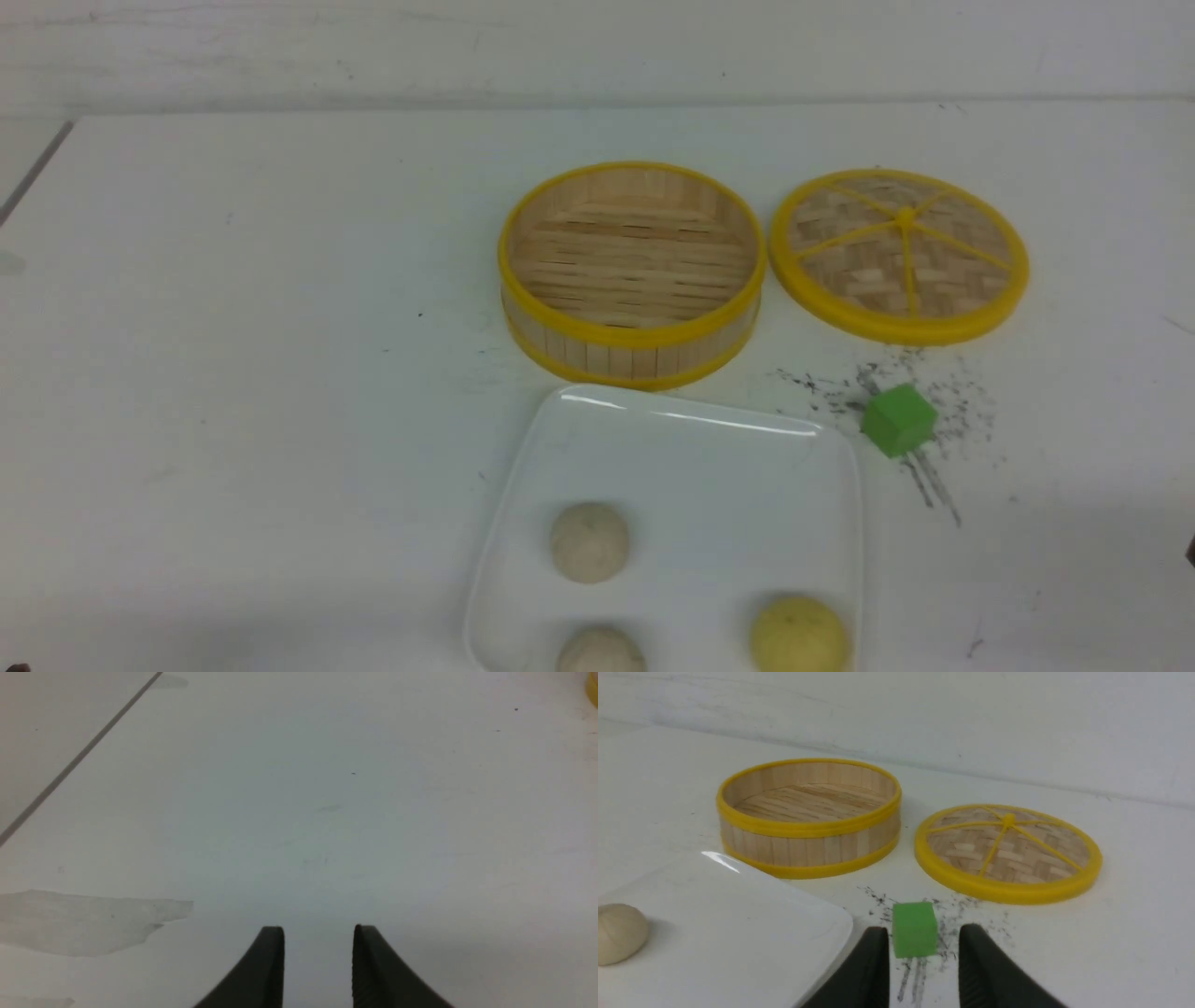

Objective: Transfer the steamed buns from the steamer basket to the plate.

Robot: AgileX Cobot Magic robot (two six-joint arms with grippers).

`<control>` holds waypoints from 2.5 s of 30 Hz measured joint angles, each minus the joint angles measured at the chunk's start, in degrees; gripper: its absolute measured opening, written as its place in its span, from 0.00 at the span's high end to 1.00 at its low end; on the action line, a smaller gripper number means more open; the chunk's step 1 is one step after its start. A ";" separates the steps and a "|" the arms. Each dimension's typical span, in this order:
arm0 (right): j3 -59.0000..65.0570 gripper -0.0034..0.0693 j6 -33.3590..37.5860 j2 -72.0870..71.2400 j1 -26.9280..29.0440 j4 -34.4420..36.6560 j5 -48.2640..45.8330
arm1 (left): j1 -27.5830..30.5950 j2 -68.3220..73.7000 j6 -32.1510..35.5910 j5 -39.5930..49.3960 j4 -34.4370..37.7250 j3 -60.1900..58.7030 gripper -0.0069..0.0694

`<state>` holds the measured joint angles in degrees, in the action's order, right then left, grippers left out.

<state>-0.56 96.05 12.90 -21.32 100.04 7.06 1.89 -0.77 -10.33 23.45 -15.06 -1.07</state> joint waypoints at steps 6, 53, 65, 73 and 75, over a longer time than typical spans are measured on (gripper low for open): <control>-3.45 0.62 -2.33 0.45 0.85 0.87 1.41 | 0.00 0.00 0.00 0.00 0.00 0.00 0.59; -10.88 0.62 -105.77 -7.11 0.82 -100.87 -33.65 | 0.00 0.00 0.00 0.00 -0.09 0.00 0.59; -9.88 0.62 -102.16 -13.61 3.94 -100.04 -40.30 | 0.00 0.00 0.00 0.00 -0.50 0.00 0.59; -6.26 0.62 -102.79 -13.61 11.51 -102.08 -37.24 | 0.00 0.00 0.00 0.00 -0.63 0.00 0.59; -4.40 0.62 -102.79 -13.61 14.50 -101.81 -36.31 | 0.00 0.00 0.00 0.00 -0.63 0.00 0.59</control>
<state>-4.96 -6.74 -0.71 -6.82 -1.77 -29.25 1.89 -0.77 -10.33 23.45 -15.69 -1.07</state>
